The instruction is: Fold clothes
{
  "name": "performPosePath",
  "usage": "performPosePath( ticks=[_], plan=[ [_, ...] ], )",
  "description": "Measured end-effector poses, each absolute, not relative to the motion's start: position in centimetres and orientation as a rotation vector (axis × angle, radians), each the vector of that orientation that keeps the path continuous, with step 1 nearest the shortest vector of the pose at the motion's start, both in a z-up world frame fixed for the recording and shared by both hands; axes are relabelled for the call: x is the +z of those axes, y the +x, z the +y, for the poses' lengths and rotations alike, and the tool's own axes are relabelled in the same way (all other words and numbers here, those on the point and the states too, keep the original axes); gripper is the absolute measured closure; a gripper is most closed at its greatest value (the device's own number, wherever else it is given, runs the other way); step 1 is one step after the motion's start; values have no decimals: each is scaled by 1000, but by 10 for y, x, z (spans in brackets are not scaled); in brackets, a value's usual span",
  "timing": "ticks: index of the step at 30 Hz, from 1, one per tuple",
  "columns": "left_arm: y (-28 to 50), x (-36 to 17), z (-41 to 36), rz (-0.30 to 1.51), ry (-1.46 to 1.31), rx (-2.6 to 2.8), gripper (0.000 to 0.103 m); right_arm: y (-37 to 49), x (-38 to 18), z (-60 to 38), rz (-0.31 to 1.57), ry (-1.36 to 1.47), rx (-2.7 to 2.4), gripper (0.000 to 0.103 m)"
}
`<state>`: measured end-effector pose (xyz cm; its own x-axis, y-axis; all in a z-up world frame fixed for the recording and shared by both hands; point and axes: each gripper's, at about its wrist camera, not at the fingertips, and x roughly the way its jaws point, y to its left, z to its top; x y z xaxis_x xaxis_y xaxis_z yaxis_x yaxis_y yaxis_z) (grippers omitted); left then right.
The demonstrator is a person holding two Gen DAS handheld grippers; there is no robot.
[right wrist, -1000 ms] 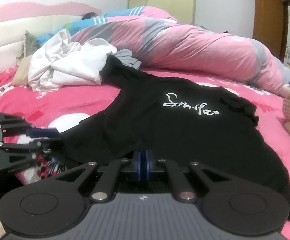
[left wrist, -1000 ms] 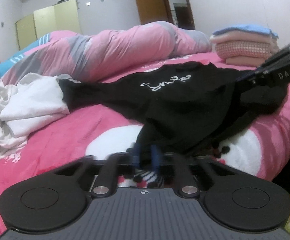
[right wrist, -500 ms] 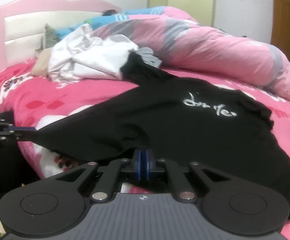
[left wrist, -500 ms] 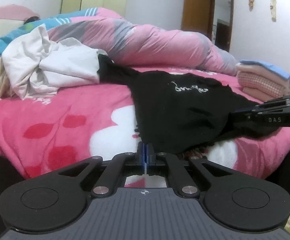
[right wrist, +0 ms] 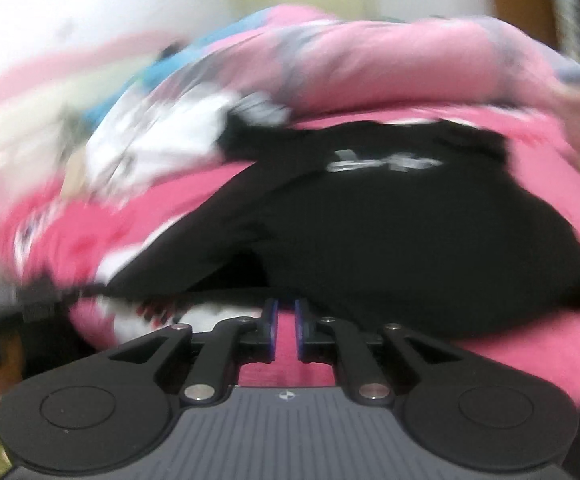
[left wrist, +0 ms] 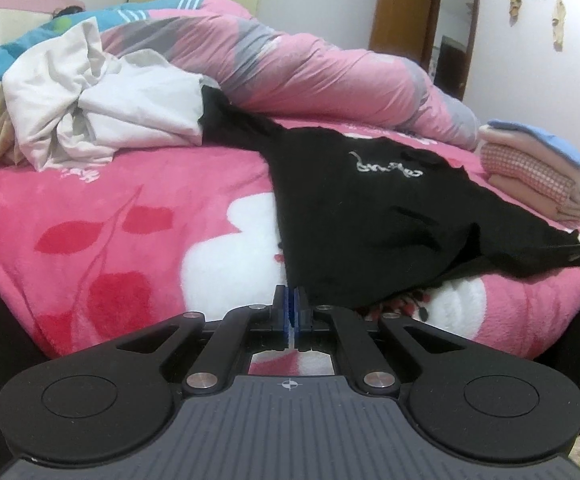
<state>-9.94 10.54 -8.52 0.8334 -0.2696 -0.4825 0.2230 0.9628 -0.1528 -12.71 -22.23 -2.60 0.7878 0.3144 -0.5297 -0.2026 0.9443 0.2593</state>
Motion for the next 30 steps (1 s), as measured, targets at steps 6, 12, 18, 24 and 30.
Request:
performPosePath(
  ticks=[6, 12, 18, 24, 30],
  plan=[
    [-92, -87, 109, 564, -102, -223, 102, -149, -23, -331, 507, 502, -50, 64],
    [-95, -81, 121, 609, -139, -214, 79, -145, -32, -393, 481, 707, -149, 60],
    [-89, -65, 153, 623, -352, -199, 69, -132, -45, -413, 487, 790, -142, 60],
    [-49, -66, 135, 718, -435, -316, 57, -113, -50, -412, 536, 795, -144, 60],
    [-33, -71, 112, 718, -339, -305, 58, -113, -55, -404, 577, 780, -138, 52]
  ],
)
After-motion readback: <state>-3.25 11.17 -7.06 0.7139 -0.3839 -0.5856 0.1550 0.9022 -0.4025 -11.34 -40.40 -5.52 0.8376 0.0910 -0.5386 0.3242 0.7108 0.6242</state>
